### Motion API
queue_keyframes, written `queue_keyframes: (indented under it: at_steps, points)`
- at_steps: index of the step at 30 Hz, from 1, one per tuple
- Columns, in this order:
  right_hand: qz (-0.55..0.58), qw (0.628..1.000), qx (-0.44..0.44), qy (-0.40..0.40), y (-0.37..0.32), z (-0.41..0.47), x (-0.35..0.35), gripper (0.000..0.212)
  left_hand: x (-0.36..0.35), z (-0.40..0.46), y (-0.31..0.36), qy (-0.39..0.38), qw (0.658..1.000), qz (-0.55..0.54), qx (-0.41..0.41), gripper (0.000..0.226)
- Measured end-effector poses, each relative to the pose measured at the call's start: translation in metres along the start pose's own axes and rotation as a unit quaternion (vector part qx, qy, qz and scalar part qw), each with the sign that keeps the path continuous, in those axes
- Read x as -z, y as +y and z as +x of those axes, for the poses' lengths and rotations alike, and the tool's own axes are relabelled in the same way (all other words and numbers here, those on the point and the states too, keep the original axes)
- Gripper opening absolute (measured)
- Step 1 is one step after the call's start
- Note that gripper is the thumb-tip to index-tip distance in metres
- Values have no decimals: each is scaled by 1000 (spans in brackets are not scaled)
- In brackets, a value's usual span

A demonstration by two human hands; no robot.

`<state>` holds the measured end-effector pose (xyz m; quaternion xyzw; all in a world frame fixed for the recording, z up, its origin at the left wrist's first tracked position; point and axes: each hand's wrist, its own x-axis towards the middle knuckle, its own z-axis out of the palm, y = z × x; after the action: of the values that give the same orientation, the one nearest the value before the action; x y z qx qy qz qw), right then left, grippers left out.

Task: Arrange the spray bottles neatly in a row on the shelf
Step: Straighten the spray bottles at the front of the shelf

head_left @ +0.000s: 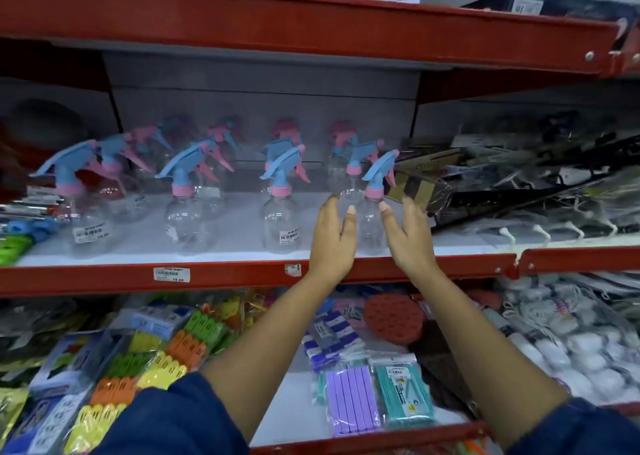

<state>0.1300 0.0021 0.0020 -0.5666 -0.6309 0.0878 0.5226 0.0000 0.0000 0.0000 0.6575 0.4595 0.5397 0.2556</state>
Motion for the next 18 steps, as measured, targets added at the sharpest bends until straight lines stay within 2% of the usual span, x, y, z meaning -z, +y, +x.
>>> queue_keyframes:
  at_steps: [4,6,15,18]
  points:
    - [54,993,-87,-67,0,15,-1,46,-2,22,3,-74,987,-79,116,41]
    - [71,990,-90,-80,2,17,-2,43,-5,25,2,-99,981,-96,137,38]
    - [106,989,-69,-75,2,-5,12,34,-8,4,3,-85,980,-127,125,37]
    - [115,987,-69,-87,1,-11,16,37,-9,-2,7,-84,982,-117,126,38]
